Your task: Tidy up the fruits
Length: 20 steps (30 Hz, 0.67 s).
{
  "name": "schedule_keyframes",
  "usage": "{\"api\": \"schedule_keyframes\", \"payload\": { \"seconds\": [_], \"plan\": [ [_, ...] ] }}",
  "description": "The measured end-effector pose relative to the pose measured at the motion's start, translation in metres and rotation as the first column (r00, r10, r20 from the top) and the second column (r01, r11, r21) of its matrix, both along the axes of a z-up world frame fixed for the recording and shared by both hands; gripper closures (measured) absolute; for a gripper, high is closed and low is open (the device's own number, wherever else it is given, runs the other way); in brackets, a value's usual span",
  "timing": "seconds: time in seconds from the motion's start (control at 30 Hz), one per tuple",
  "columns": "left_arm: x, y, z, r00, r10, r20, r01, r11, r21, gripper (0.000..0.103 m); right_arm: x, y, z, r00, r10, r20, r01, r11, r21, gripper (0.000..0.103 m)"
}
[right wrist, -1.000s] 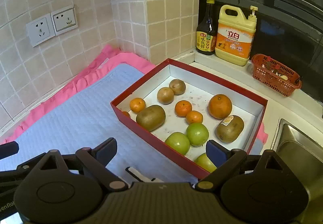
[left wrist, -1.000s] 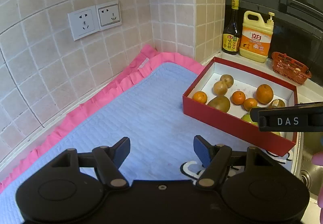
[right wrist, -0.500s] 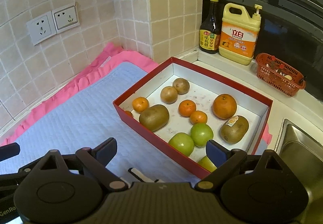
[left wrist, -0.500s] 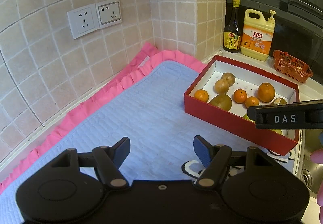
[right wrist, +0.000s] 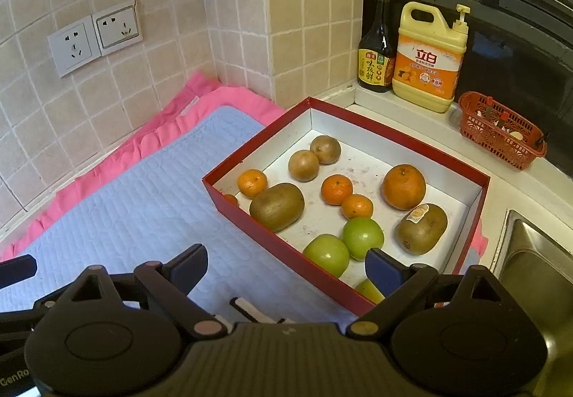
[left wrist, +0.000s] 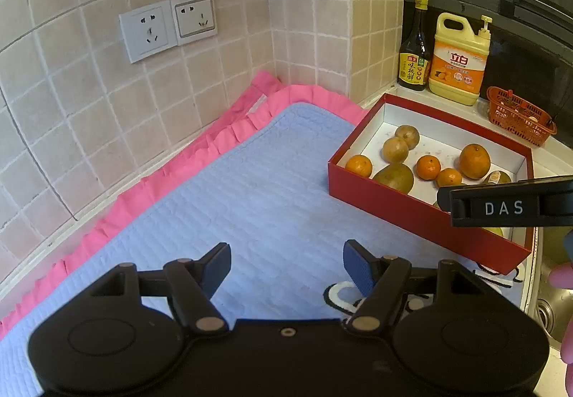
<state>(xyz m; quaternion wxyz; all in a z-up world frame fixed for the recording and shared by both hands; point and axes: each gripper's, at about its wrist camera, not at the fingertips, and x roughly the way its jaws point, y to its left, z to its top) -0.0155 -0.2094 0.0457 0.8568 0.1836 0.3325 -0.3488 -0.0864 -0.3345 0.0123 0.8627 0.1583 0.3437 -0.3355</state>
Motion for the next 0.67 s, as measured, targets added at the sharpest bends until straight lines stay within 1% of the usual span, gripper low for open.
{"api": "schedule_keyframes", "payload": {
  "seconds": [0.43,0.5,0.53,0.6,0.67],
  "plan": [
    [0.0003,0.0002,-0.0018,1.000,0.002,0.003,-0.002,1.000,0.003,0.021,0.0014,-0.0020,-0.0020,1.000,0.001,-0.008,-0.001,1.000,0.007,0.007],
    [0.0004,0.0009,-0.0013,1.000,0.017,0.018,-0.017,1.000,-0.005,0.021,0.0007,-0.0028,-0.0023,1.000,0.002,-0.009,-0.002,1.000,0.008,0.007],
    [0.0014,0.0026,-0.0012,0.998,0.047,0.033,-0.047,0.999,-0.012,0.021,0.0007,-0.0027,-0.0022,1.000,0.002,-0.009,-0.002,1.000,0.008,0.007],
    [0.0021,0.0046,-0.0006,0.993,0.084,0.084,-0.083,0.996,-0.010,0.021,0.0006,-0.0029,-0.0020,1.000,0.004,-0.008,-0.004,1.000,0.007,0.007],
    [0.0052,0.0060,-0.0002,0.992,0.090,0.091,-0.090,0.996,-0.005,0.021,0.0008,-0.0028,-0.0024,1.000,0.002,-0.010,-0.002,1.000,0.006,0.007]
  ]
}}
